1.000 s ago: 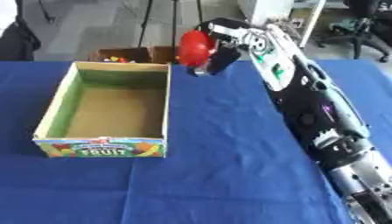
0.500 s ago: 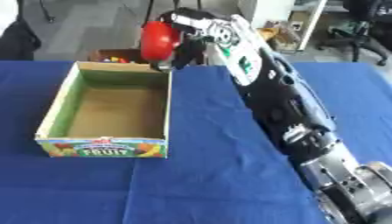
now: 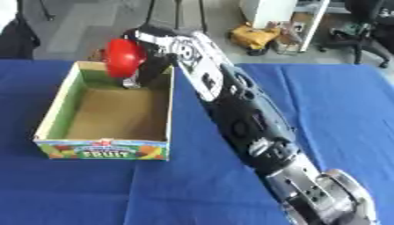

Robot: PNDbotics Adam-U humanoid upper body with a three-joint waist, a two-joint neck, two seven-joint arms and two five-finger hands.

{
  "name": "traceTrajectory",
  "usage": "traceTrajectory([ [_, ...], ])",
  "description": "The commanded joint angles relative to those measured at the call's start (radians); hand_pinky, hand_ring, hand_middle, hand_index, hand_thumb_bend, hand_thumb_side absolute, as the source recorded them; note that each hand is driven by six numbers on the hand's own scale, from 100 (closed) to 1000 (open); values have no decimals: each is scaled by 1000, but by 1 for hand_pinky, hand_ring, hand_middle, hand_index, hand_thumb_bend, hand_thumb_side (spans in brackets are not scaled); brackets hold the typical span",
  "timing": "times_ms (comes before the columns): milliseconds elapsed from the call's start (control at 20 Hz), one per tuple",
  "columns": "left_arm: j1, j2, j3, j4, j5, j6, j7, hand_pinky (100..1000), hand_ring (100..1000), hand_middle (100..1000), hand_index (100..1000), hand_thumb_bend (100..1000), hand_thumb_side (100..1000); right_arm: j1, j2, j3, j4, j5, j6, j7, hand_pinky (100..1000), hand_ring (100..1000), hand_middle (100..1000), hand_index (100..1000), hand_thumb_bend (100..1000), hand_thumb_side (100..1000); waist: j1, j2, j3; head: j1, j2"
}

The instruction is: Pick up objects on the table and place them in the box.

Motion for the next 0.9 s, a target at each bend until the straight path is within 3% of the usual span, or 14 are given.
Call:
traceTrajectory([
  [50, -20, 2, -2, -14, 2, -1, -4, 674, 842, 686, 751, 100, 982, -14, 14, -7, 14, 28, -2, -14, 566, 613, 547, 675, 100, 329, 5, -15, 5, -7, -20],
  [900, -29, -6, -4, -14, 5, -2, -7, 672, 843, 686, 751, 100, 982, 9, 90, -39, 180, 188, -19, -76, 571, 632, 573, 685, 100, 348, -2, 6, 29, -28, -36],
])
